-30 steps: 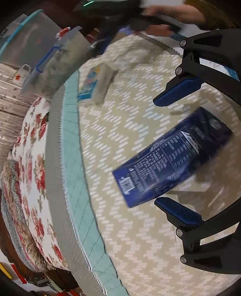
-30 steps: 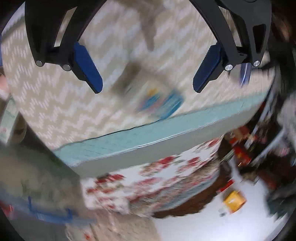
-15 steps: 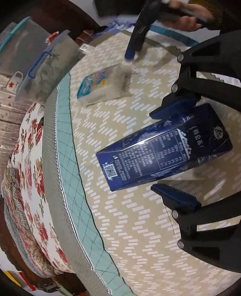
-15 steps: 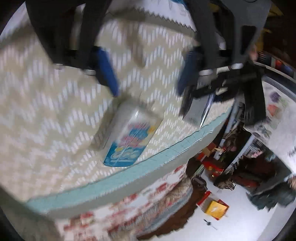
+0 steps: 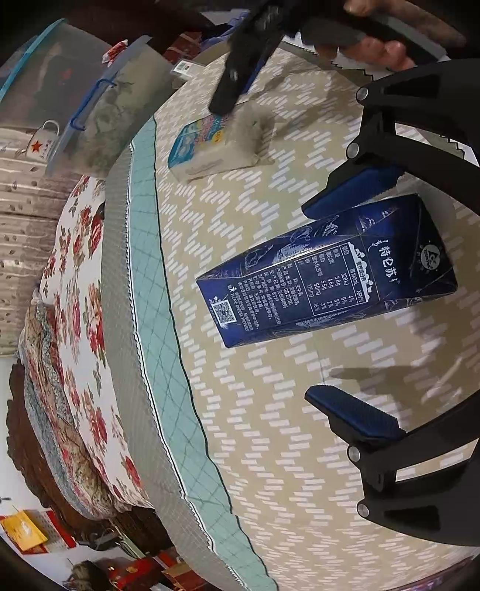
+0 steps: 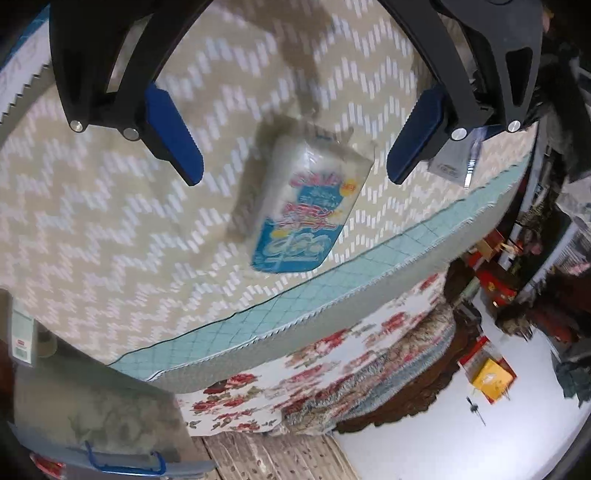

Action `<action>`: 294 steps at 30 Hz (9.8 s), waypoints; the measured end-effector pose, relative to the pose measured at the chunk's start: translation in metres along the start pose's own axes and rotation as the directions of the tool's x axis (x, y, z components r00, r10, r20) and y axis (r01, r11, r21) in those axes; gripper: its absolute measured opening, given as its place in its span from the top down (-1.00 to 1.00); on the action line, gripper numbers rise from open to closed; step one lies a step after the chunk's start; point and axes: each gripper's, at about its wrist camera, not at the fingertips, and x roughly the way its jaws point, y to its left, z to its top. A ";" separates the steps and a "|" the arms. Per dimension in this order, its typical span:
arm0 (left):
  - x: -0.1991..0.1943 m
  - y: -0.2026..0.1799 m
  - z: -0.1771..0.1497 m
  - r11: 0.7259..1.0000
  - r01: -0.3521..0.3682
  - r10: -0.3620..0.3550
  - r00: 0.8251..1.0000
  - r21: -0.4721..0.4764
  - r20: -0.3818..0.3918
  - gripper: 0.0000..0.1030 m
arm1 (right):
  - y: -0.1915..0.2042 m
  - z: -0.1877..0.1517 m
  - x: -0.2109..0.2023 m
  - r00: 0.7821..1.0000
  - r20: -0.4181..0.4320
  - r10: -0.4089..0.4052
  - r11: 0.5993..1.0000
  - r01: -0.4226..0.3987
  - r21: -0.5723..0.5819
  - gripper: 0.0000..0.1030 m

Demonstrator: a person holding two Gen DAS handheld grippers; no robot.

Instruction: Collect trash

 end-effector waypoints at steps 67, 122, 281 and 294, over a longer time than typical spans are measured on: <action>0.022 -0.027 -0.023 0.996 -0.061 0.060 0.998 0.069 0.016 -0.83 | 0.007 -0.060 -0.020 0.995 -0.024 -0.097 0.968 0.088 -0.235 -0.72; 0.001 -0.017 -0.017 0.999 0.045 -0.045 0.997 0.008 0.065 -0.83 | 0.005 -0.055 -0.020 0.997 -0.035 -0.063 0.980 0.055 -0.190 -0.82; -0.134 -0.234 0.038 0.848 0.195 -0.386 0.864 0.493 0.323 -0.84 | -0.124 -0.084 -0.297 0.855 0.357 -0.377 0.881 0.213 0.422 -0.84; -0.157 -0.204 0.028 0.872 0.187 -0.380 0.841 0.453 0.385 -0.84 | -0.056 -0.086 -0.327 0.793 0.441 -0.421 0.890 0.267 0.369 -0.93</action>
